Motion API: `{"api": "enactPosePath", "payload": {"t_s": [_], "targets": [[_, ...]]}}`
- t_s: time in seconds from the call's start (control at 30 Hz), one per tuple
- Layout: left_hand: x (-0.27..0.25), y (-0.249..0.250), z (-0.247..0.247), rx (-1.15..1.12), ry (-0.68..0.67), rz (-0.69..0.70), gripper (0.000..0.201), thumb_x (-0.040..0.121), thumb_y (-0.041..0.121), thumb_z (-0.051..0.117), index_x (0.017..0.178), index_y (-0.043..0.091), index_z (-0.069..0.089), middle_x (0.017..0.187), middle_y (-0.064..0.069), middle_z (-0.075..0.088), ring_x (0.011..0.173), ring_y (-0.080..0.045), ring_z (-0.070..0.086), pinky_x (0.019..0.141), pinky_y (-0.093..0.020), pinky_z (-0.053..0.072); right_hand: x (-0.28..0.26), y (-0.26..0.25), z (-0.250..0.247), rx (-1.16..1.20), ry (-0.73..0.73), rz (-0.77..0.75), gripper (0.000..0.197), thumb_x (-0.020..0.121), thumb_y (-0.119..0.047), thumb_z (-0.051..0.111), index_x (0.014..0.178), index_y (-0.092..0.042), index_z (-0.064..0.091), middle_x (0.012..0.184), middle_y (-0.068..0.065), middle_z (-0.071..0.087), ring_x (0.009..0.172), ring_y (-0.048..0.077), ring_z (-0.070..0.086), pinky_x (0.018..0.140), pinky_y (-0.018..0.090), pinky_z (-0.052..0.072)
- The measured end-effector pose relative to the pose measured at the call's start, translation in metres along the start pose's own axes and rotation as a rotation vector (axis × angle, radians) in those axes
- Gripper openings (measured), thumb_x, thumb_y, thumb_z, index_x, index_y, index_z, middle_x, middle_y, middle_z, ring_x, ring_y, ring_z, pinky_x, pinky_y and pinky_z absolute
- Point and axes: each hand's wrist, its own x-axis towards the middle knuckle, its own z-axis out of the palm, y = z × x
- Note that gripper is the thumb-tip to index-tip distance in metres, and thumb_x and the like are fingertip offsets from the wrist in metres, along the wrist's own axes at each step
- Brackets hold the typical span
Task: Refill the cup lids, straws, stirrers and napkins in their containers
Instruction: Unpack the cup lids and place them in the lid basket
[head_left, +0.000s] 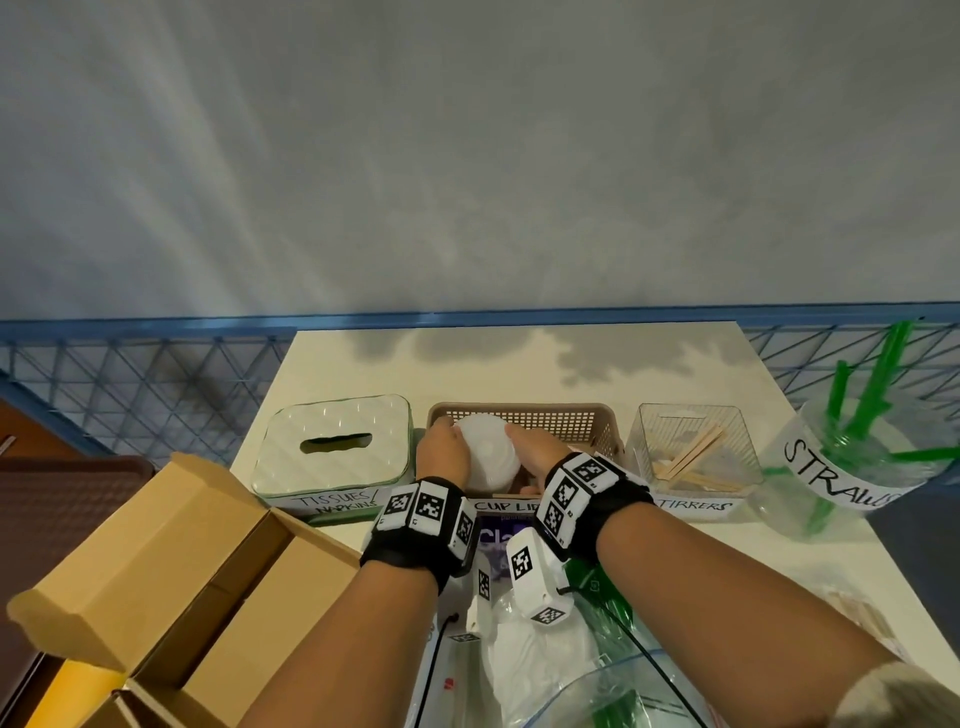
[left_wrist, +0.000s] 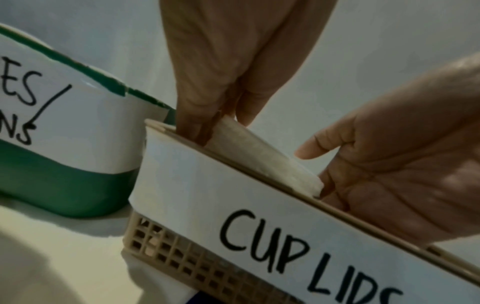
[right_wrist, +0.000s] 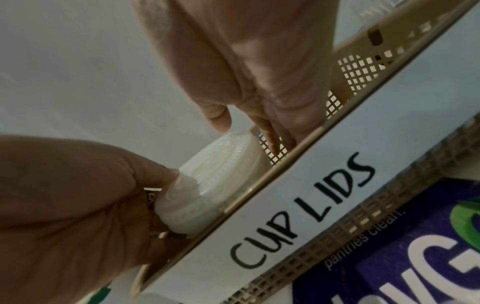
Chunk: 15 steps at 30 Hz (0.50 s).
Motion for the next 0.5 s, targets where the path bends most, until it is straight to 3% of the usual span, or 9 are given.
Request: {"api": "enactPosePath", "payload": {"t_s": [0.2,0.33,0.5], "targets": [[-0.0025,-0.0027,-0.0001,0.002,0.000,-0.001,0.038,0.102,0.016,0.026,0.128,0.000,0.048,0.129,-0.020,0.053,0.120,-0.032,0.049,0.097,-0.034,0.037,0.0003,-0.0017,0.0066,0.118,-0.051,0.044,0.042,0.099,-0.024,0.034,0.132,0.001,0.040,0.134,0.022,0.048,0.120,0.038,0.048,0.087,0.040,0.045],[0.0000,-0.0040,-0.0013,-0.057,-0.043,-0.071,0.037,0.102,0.017,0.026,0.129,0.001,0.046,0.129,-0.021,0.053,0.120,-0.034,0.049,0.097,-0.036,0.038,0.0002,0.0044,0.0022,0.070,-0.046,0.022,0.044,0.100,-0.026,0.033,0.134,0.000,0.040,0.137,0.021,0.045,0.124,0.037,0.047,0.103,0.045,0.042],[0.0035,0.0014,-0.0013,-0.100,-0.159,-0.246,0.050,0.103,0.029,0.021,0.135,-0.006,0.037,0.139,-0.023,0.044,0.129,-0.033,0.043,0.106,-0.036,0.032,0.0018,0.0062,0.0072,0.056,-0.051,-0.020,0.058,0.098,-0.047,0.030,0.136,-0.004,0.041,0.138,0.017,0.048,0.125,0.034,0.048,0.106,0.045,0.039]]}}
